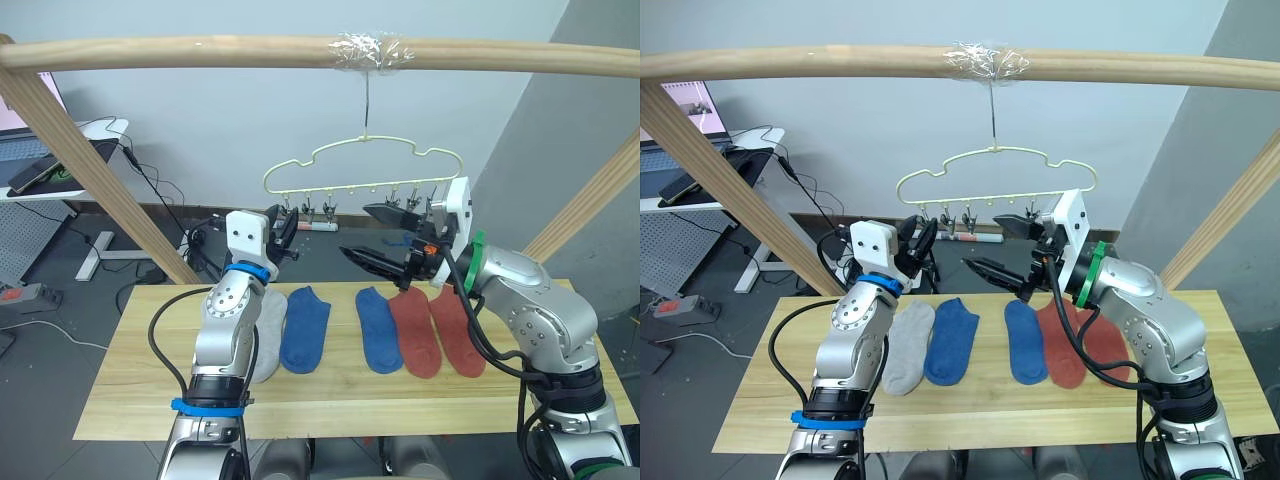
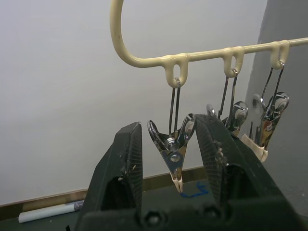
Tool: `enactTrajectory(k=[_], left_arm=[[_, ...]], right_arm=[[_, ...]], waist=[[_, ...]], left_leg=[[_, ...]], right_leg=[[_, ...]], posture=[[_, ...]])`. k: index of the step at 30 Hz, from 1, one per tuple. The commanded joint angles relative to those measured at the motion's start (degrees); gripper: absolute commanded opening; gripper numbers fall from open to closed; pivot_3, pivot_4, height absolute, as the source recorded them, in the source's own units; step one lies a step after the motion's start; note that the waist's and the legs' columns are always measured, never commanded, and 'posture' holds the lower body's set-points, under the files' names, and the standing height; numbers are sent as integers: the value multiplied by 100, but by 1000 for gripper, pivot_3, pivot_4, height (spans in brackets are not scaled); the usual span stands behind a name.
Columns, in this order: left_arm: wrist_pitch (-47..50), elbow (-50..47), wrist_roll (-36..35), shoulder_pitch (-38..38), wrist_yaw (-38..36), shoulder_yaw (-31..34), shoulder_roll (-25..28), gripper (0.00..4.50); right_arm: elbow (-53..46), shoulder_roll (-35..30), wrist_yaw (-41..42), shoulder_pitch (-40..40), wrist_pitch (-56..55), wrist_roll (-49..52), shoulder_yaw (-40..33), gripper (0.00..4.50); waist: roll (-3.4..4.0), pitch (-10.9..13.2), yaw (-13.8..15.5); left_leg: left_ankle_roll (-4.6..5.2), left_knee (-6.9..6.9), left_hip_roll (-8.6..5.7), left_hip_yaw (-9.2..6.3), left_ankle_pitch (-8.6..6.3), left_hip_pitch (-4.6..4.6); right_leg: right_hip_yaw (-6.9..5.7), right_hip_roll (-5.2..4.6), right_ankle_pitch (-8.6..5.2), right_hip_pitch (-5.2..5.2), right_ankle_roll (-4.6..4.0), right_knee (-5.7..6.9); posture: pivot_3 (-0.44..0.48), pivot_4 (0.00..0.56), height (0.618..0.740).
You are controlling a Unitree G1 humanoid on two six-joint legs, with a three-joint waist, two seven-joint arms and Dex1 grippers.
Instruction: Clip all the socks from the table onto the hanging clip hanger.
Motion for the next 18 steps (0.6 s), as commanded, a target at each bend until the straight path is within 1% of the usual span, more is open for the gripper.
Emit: enactTrajectory(k=[1,4,5,6,7,10,13,16,18], left_arm=[[-180,-22,22,-171,6,51,0,1849],[-207,-5,6,-193,-3,57,-7,1849],[-224,-6,-10,-195,-21,56,-12,1576],[-239,-14,-24,-190,-37,52,-17,1484],[-255,-15,-44,-189,-61,49,-23,1271],[-271,-50,-71,-176,-100,37,-33,540],[-296,-77,-52,-199,-122,17,-20,32],[-300,-115,-28,-191,-111,23,-6,14],[-258,-152,10,-173,-84,27,31,14]], right_arm=[[-295,-9,-40,-108,-49,109,-117,4500],[-259,-5,-47,-108,-75,94,-119,4500],[-241,-1,-52,-115,-79,93,-126,4500],[-234,3,-60,-117,-79,96,-135,4500],[-216,6,-66,-119,-80,95,-143,4500],[-194,3,-77,-96,-98,75,-151,4500],[-186,18,-122,-62,-94,79,-161,4500],[-173,-9,-166,38,-114,8,-135,4500],[-110,-131,-250,196,-90,-213,-67,4500]], waist=[[0,0,-1],[0,1,-1],[0,1,-2],[0,1,-3],[0,1,-3],[0,2,-3],[0,3,-4],[0,4,-3],[-1,5,-1]], left_leg=[[0,0,0,0,0,0],[0,0,0,0,0,0],[0,0,0,0,0,0],[0,0,0,0,0,0],[0,0,0,0,0,0],[0,0,0,0,0,-1],[0,0,0,0,0,-1],[0,0,0,0,0,-1],[0,0,0,0,0,-2]], right_leg=[[0,0,0,0,0,0],[-1,0,0,0,1,0],[-1,0,0,0,1,0],[-1,0,0,0,1,0],[-1,0,0,0,0,0],[-1,0,0,0,1,-1],[-1,0,0,0,1,-1],[-1,0,-1,-1,1,0],[-1,0,-1,-1,2,-1]], posture=[[-123,192,740],[-120,191,740],[-121,191,740],[-121,191,740],[-121,191,740],[-120,192,740],[-120,194,740],[-115,193,740],[-108,195,740]])
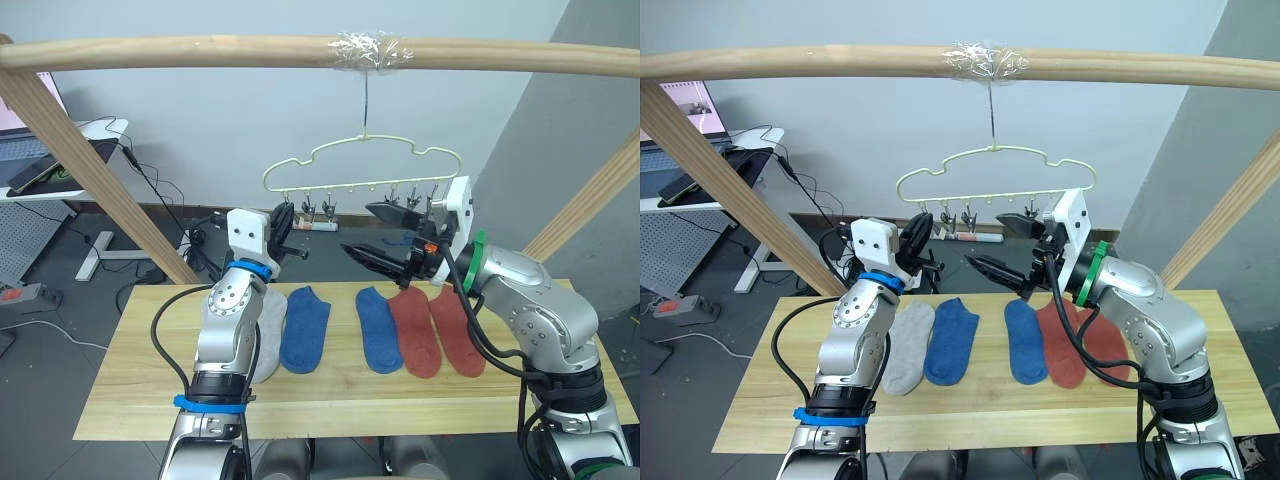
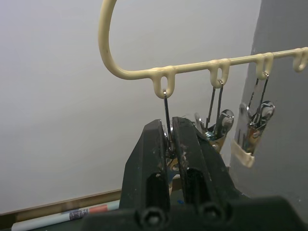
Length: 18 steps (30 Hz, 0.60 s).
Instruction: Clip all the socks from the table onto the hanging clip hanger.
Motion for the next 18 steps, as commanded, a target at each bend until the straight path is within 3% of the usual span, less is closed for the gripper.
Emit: enactTrajectory(k=[1,4,7,18], left_arm=[[4,-296,61,-67,51,29,78,14],[296,-461,121,44,4,-7,271,14],[451,-609,89,143,-31,-6,381,14],[800,-922,35,334,-126,-6,463,14]], right_arm=[[-52,-238,-162,265,-114,-416,17,4500],[580,-656,-792,1071,-240,-1517,186,4500],[1267,-713,-1056,1332,-530,-2055,205,4500],[4180,-499,-1234,853,-1611,-3327,444,4500]], waist=[[-1,1,2],[-1,6,20],[4,11,25],[13,16,-77]], left_leg=[[0,0,0,0,0,-1],[0,0,-1,0,0,-6],[-1,1,-3,-1,0,-12],[-1,6,3,13,2,-5]], right_leg=[[0,0,0,0,0,0],[0,0,0,-4,0,-1],[-1,-1,1,-8,-2,0],[7,4,-8,-10,16,7]], posture=[[-104,193,740],[-93,192,740],[-91,189,740],[-65,183,740]])
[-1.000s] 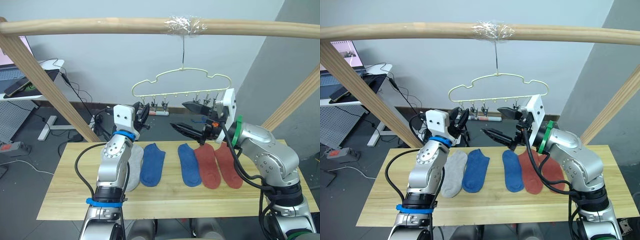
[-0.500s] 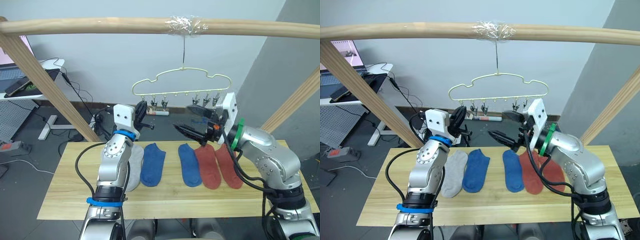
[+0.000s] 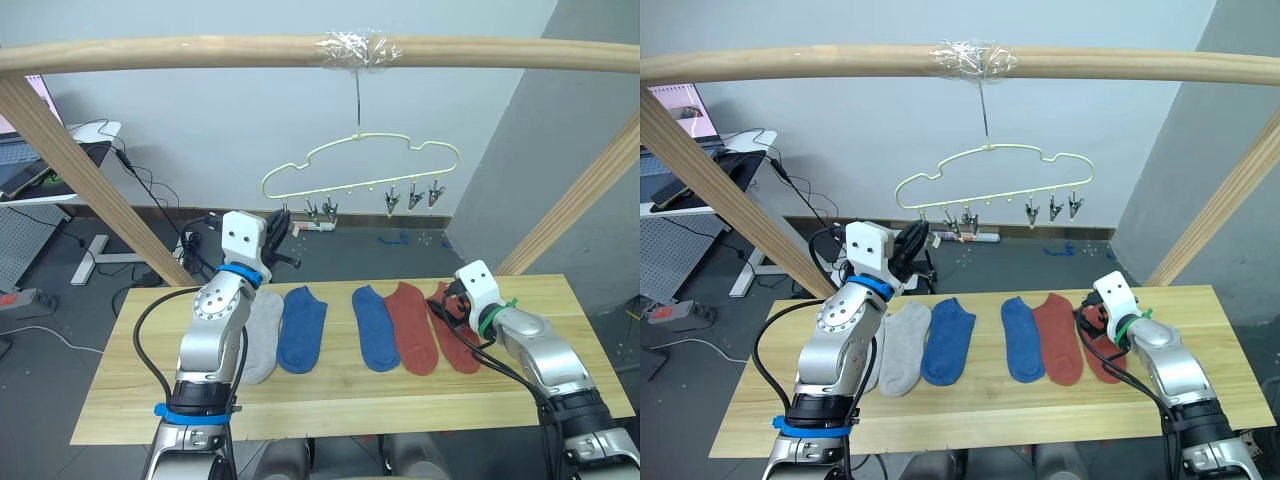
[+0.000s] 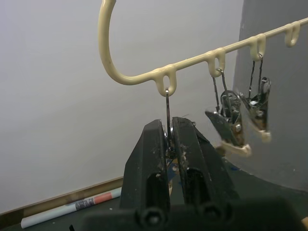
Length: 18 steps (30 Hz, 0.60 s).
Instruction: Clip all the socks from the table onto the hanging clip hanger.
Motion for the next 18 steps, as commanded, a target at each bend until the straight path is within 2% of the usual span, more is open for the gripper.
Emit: enactTrajectory(k=[1,9,12,18], left_arm=[[73,-264,-27,41,1,39,50,14],[174,-422,-51,111,-3,86,90,14],[192,-460,-44,150,0,79,91,0],[202,-433,-36,134,7,80,79,0]], right_arm=[[610,47,65,-210,-368,-278,74,4500],[1105,213,70,-123,-264,-328,-93,4500],[1084,338,105,-11,-81,-142,-280,3940],[868,370,232,184,40,-145,-349,1915]], waist=[[0,0,0],[0,0,10],[0,0,22],[0,0,52]], left_leg=[[0,0,-1,-1,0,0],[-1,0,-2,-4,0,-2],[-1,1,-2,-6,0,1],[0,2,-2,-4,0,14]], right_leg=[[0,0,9,0,-15,0],[1,0,13,1,-21,-1],[0,0,13,6,-21,0],[1,0,10,17,-15,-1]], posture=[[-65,183,740],[-41,181,740],[-41,181,740],[-48,182,740]])
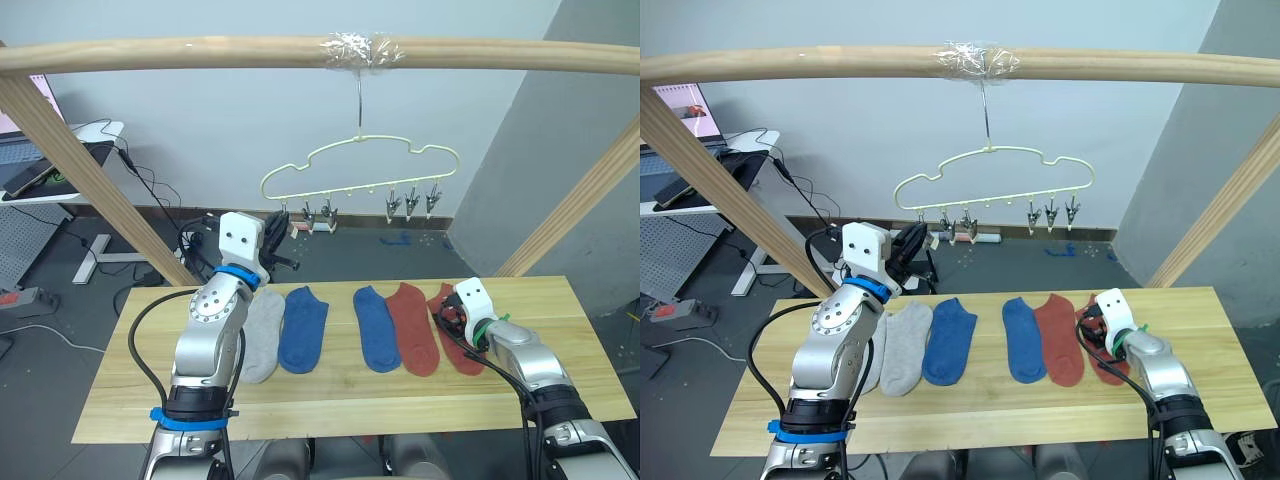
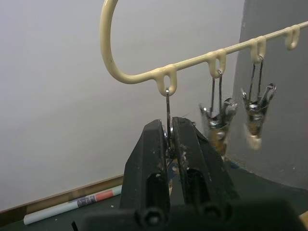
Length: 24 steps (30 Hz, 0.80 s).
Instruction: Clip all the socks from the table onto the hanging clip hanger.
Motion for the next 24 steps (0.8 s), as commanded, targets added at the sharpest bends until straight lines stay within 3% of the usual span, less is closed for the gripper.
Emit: enactTrajectory(k=[1,5,6,12,16,20,24], left_arm=[[-19,-146,-9,17,9,59,44,0],[-29,-111,-7,-5,2,57,42,0],[-30,-105,-7,-7,0,55,41,0],[557,-140,-545,-101,-40,276,-49,0],[2104,-137,-2334,-419,478,1231,-478,0],[3136,-89,-3660,-689,902,1842,-578,0],[3771,-46,-4553,-824,1226,2108,-541,0]], right_arm=[[-106,-61,62,209,129,-44,-43,1574],[-341,-119,110,335,191,-31,-108,86],[-407,-139,106,371,172,-34,-133,13],[-1729,-356,135,807,-77,-68,-237,13],[-3897,-599,491,1524,81,77,-26,13],[-5463,-564,638,1796,526,402,238,13],[-5952,-330,614,1402,798,457,687,13]], waist=[[0,0,6],[0,0,6],[0,0,7],[1,0,5],[0,0,-11],[-1,0,-80],[-8,4,-88]], left_leg=[[0,0,0,0,0,2],[0,0,1,2,0,5],[0,0,1,2,0,5],[0,0,1,2,0,1],[0,3,6,1,-1,-2],[-1,4,12,0,-1,0],[-2,10,12,0,0,3]], right_leg=[[0,0,0,2,1,0],[0,0,-2,3,4,1],[0,0,-2,3,5,1],[2,0,-3,-1,6,1],[-1,-1,-15,-2,26,3],[-3,8,-16,-1,29,3],[-1,9,-12,0,33,6]], posture=[[-49,182,740],[-55,183,740],[-55,183,740],[-59,179,740],[-66,179,740],[-89,181,740],[-93,182,740]])
